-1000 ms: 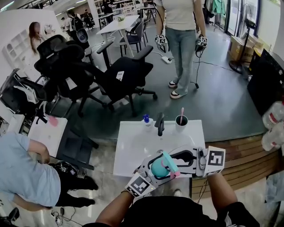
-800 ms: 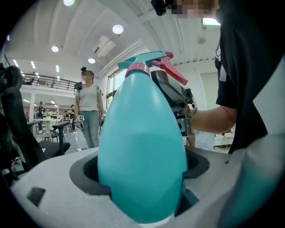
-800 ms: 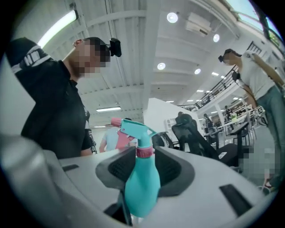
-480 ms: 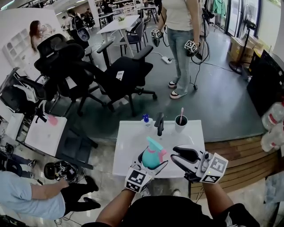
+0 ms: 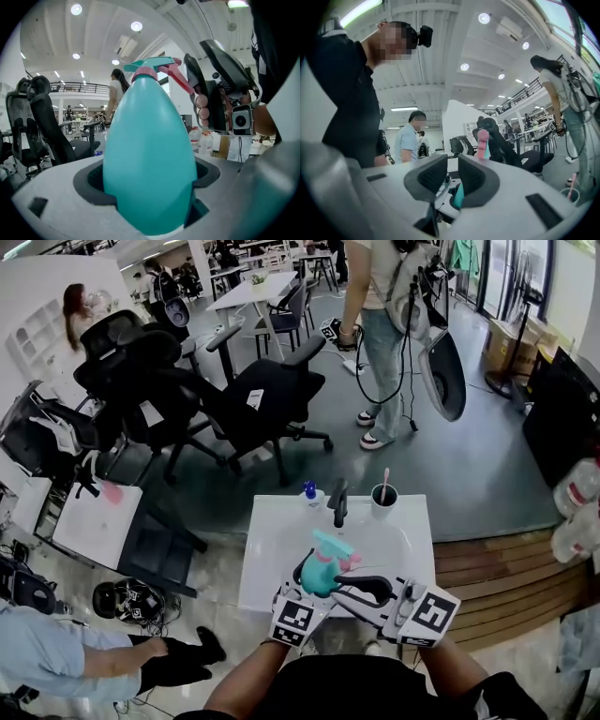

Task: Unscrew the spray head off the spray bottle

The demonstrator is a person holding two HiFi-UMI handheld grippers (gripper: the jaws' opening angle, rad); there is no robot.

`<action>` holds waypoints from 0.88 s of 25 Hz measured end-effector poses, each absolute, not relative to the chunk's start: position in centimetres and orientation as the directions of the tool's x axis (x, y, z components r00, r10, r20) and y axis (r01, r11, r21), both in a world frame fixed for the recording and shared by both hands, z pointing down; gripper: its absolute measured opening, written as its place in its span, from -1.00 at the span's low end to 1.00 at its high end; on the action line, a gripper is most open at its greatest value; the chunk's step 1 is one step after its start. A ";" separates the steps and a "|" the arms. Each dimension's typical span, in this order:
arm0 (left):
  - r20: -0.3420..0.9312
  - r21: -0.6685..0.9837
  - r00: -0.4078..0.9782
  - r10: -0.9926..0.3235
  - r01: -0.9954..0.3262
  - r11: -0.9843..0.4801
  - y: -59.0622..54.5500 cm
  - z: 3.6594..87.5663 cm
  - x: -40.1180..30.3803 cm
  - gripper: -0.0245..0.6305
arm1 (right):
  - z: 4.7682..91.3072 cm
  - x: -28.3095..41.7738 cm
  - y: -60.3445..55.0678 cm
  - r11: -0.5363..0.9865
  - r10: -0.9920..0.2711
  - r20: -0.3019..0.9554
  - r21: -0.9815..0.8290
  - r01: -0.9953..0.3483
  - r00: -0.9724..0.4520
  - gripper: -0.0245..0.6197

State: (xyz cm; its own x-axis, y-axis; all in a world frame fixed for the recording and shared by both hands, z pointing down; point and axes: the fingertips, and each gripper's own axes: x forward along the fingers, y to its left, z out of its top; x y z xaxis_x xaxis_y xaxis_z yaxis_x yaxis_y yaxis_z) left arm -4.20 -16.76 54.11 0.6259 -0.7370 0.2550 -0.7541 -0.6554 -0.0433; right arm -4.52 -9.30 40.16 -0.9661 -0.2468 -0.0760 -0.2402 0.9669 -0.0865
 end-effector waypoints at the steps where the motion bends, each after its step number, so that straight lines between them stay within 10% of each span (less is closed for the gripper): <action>1: 0.253 -0.044 0.624 -0.739 -0.756 -0.653 -16.8 54.1 -4.3 0.49 | 40.3 -4.5 -9.6 0.961 -0.266 -0.068 -0.095 -0.260 -0.961 -0.69; 22: 0.258 -0.151 0.602 -0.756 -0.748 -0.646 -15.9 54.3 -3.5 0.49 | 41.6 -4.3 -13.0 0.857 -0.478 -0.019 -0.228 -0.462 -0.878 -0.37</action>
